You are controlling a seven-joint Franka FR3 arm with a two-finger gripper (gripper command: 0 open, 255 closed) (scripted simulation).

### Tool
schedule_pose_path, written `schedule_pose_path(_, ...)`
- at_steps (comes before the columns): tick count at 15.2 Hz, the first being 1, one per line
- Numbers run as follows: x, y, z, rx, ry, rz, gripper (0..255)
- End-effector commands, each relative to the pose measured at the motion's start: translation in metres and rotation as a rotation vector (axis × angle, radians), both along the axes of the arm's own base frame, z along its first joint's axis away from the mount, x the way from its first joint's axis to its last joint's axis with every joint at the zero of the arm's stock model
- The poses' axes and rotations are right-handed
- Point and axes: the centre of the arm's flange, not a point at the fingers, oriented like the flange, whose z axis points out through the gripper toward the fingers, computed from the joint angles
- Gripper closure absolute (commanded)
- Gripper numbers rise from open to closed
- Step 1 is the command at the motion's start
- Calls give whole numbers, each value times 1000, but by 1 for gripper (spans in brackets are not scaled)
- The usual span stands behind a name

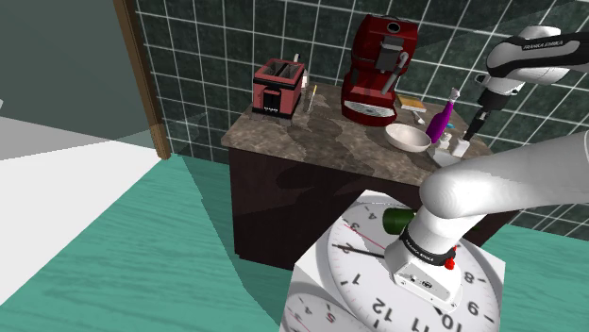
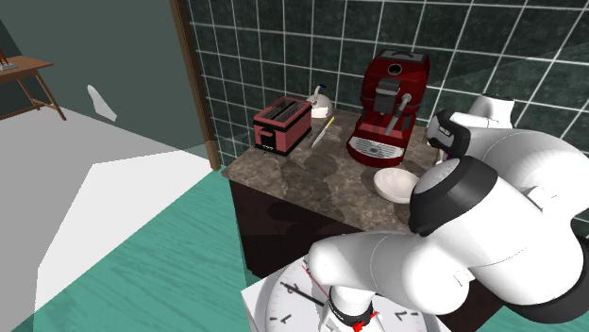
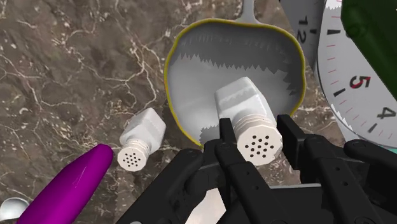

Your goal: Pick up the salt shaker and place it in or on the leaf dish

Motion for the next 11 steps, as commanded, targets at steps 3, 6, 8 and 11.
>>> schedule_pose_path(3, 0, 0, -21, 0, 0, 0, 255)
schedule_pose_path(6, 0, 0, -24, 0, 0, 0, 255)
schedule_pose_path(8, 0, 0, -24, 0, 0, 0, 255)
schedule_pose_path(11, 0, 0, -24, 0, 0, 0, 255)
